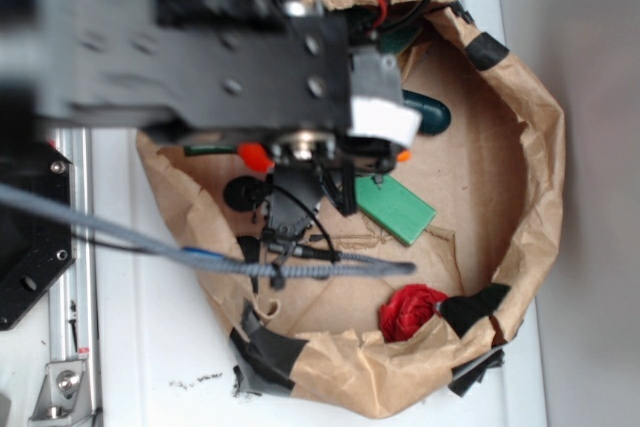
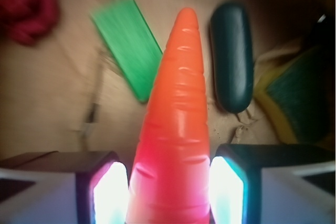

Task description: Grab the carrot.

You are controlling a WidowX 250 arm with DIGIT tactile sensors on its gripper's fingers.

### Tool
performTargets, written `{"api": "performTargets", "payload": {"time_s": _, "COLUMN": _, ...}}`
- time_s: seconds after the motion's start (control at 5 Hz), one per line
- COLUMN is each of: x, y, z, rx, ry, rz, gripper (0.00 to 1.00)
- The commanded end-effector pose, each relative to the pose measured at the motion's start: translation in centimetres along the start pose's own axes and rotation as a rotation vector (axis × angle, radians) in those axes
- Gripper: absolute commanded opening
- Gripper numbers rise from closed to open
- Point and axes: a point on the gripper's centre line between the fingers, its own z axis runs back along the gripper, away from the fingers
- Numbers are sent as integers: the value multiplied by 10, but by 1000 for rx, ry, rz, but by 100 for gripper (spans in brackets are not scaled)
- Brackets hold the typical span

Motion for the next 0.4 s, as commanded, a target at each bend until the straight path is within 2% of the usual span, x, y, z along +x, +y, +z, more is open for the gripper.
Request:
{"api": "performTargets", "payload": {"time_s": 0.0, "x": 8, "y": 4, "z": 77, "rx": 50, "ry": -120, "rz": 322, "gripper": 0}}
{"api": "performTargets", "payload": {"time_s": 0.2, "x": 11, "y": -2, "z": 64, "rx": 55, "ry": -105, "rz": 372, "gripper": 0}}
